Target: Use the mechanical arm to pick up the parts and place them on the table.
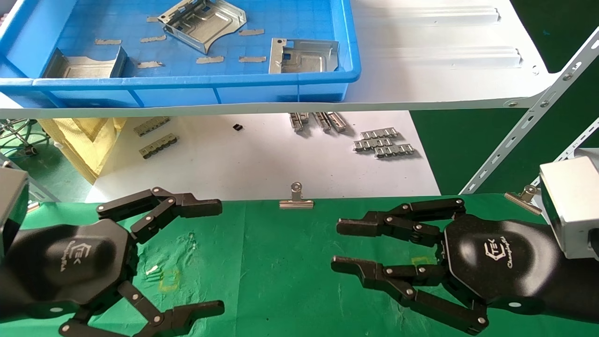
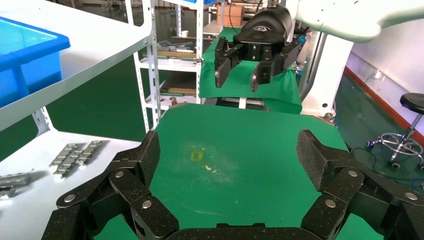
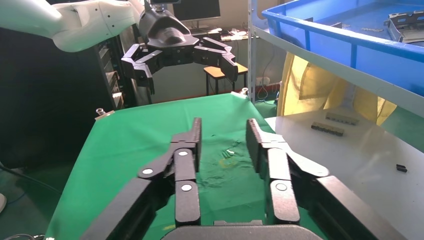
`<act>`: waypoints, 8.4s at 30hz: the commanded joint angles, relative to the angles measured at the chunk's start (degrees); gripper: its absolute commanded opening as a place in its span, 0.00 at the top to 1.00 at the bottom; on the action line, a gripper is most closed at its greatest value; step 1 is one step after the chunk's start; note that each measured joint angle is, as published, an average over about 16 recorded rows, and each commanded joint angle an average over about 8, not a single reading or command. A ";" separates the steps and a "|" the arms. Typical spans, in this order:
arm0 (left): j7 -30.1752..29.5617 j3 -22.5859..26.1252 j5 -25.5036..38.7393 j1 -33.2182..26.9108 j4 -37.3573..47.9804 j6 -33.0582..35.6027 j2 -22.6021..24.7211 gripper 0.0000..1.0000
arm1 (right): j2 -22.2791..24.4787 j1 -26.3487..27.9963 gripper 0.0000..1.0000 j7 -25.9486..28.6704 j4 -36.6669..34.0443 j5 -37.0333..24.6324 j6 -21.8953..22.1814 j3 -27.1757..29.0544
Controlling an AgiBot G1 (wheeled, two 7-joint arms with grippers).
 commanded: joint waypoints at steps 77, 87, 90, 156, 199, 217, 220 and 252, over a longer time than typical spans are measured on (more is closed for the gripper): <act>12.16 13.48 34.56 -54.83 72.03 -34.74 32.85 1.00 | 0.00 0.01 0.00 -0.02 -0.01 0.02 0.00 -0.03; 12.25 13.39 34.47 -54.92 73.02 -37.89 33.17 1.00 | 0.01 0.01 0.00 -0.02 -0.01 0.02 0.00 -0.03; 12.23 13.35 34.41 -54.91 73.09 -38.00 33.19 1.00 | 0.01 0.01 0.00 -0.02 -0.01 0.02 0.00 -0.03; 55.74 35.50 15.59 -27.41 56.11 4.28 6.20 0.59 | 0.02 0.02 0.00 -0.03 -0.01 0.04 0.02 -0.06; 43.69 32.56 2.22 -23.15 57.65 5.94 6.56 0.00 | 0.03 0.01 0.00 -0.04 -0.03 0.05 0.03 -0.06; 30.52 22.79 1.43 -16.08 40.26 4.18 4.54 0.00 | 0.03 0.01 0.00 -0.05 -0.04 0.05 0.03 -0.07; 28.28 21.12 1.32 -14.89 37.28 3.87 4.20 0.00 | 0.03 0.01 0.00 -0.05 -0.04 0.06 0.03 -0.07; 4.16 3.15 0.11 -2.04 5.31 0.62 0.55 0.00 | 0.03 0.02 0.00 -0.05 -0.04 0.06 0.04 -0.08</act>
